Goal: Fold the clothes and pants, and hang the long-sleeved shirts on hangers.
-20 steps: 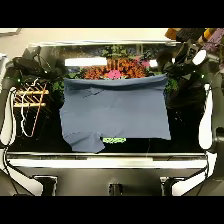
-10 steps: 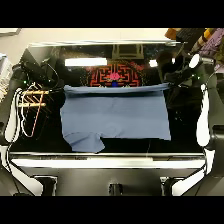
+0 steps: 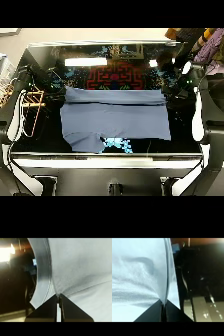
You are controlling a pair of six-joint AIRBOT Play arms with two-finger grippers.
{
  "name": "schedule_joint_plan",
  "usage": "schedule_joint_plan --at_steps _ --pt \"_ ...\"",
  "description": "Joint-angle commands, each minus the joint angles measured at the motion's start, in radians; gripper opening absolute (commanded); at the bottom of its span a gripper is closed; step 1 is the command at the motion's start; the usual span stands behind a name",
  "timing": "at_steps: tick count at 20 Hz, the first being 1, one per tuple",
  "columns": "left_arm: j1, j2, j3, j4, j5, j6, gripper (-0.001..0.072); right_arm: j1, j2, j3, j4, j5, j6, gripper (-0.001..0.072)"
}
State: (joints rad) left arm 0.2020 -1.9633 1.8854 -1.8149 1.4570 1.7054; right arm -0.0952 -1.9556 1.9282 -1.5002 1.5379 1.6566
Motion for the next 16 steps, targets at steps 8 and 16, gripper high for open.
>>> schedule_joint_plan --at_steps 8,16 --pt "-0.003 -0.003 -0.030 0.021 0.033 0.000 0.0019 0.000 -0.069 0.000 -0.002 0.094 0.000 0.0031" --pt "0.032 0.045 -0.014 -0.008 0.090 -0.031 0.0334 -0.028 0.024 0.000 -0.023 0.122 -0.072 0.0411"
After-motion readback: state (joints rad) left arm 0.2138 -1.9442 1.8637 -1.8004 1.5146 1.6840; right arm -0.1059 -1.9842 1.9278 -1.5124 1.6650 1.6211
